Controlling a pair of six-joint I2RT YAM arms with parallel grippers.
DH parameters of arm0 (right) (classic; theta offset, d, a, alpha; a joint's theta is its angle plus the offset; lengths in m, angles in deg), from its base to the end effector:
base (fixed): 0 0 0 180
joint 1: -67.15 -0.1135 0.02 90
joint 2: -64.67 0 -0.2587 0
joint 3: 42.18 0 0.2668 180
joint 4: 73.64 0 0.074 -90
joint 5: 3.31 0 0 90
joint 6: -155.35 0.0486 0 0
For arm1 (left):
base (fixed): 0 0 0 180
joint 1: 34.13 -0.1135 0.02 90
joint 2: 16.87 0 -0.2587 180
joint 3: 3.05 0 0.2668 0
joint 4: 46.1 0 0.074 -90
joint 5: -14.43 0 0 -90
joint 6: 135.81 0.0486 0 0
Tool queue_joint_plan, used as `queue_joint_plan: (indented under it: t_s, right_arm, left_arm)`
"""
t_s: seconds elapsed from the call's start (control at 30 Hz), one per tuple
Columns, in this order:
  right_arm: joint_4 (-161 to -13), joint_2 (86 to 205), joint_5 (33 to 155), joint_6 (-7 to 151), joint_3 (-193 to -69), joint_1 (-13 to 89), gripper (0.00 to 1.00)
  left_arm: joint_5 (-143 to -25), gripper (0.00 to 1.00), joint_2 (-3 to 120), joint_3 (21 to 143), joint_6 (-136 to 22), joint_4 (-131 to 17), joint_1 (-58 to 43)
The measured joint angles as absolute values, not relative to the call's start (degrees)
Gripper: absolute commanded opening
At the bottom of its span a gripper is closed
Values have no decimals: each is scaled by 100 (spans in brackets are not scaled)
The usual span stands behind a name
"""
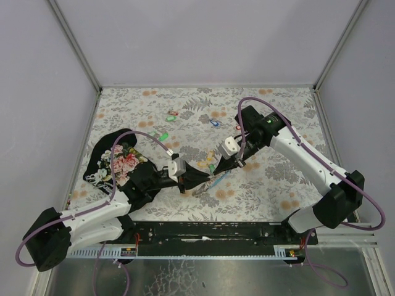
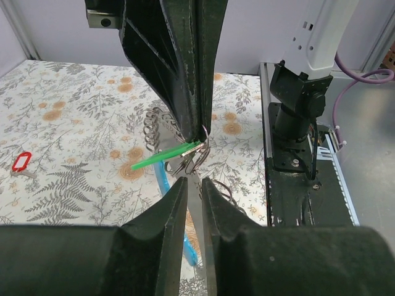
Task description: Remove the keys from the keyring
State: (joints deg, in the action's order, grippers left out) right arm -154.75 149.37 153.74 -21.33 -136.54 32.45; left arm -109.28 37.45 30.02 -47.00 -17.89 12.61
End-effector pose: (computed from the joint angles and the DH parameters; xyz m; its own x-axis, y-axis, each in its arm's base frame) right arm 0.2119 0.2011 0.3277 0.4169 -0.1848 -0.8900 -0.8049 -0.5299 -0.2670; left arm 0.1389 -0.1870 0.2408 0.0626 -0.0917 -0.9938 0.9849 0.1670 0.0466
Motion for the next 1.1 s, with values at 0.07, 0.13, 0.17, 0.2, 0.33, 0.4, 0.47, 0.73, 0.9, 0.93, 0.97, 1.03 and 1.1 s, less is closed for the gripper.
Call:
queue_joint_plan:
  t_s: [0.07, 0.13, 0.17, 0.2, 0.33, 0.4, 0.47, 0.73, 0.9, 0.93, 0.97, 1.03, 1.1]
  right_arm:
    - [-15495, 14937, 15376, -2159, -13654, 3245, 0]
    - [-15495, 14937, 15385, -2185, -13654, 3245, 0]
    - [-15495, 14937, 15385, -2192, -13654, 3245, 0]
    - [-15497, 14937, 15385, -2201, -13654, 3245, 0]
    - [-15508, 14937, 15383, -2236, -13654, 3245, 0]
    - [-15510, 14937, 15387, -2242, -13654, 3245, 0]
    - [-15510, 14937, 15391, -2257, -13654, 3245, 0]
    - [-15512, 14937, 15387, -2281, -13654, 3245, 0]
    - [-15512, 14937, 15389, -2288, -13654, 3245, 0]
    - [-15512, 14937, 15389, -2290, -13654, 3245, 0]
    - [-15512, 14937, 15389, -2292, -13654, 3245, 0]
    - [-15512, 14937, 15391, -2299, -13654, 3245, 0]
    - [-15515, 14937, 15389, -2301, -13654, 3245, 0]
  left_arm:
    - [-10967, 14, 3785, 3035, -4715, -1789, 1259]
    - [-11002, 15, 3820, 3070, -4733, -1789, 1256]
    - [-11020, 15, 3833, 3081, -4741, -1789, 1256]
    - [-11044, 15, 3846, 3083, -4750, -1789, 1256]
    - [-11131, 17, 3883, 3098, -4776, -1780, 1239]
    - [-11145, 17, 3918, 3133, -4794, -1784, 1232]
    - [-11145, 18, 3951, 3166, -4809, -1791, 1230]
    - [-11138, 20, 3960, 3188, -4813, -1848, 1213]
    - [-11112, 20, 3946, 3275, -4809, -1983, 1156]
    - [-11112, 20, 3933, 3275, -4809, -2003, 1147]
    - [-11112, 20, 3925, 3275, -4809, -2012, 1145]
    - [-11116, 20, 3920, 3275, -4811, -2020, 1145]
    - [-11140, 20, 3922, 3288, -4816, -2029, 1145]
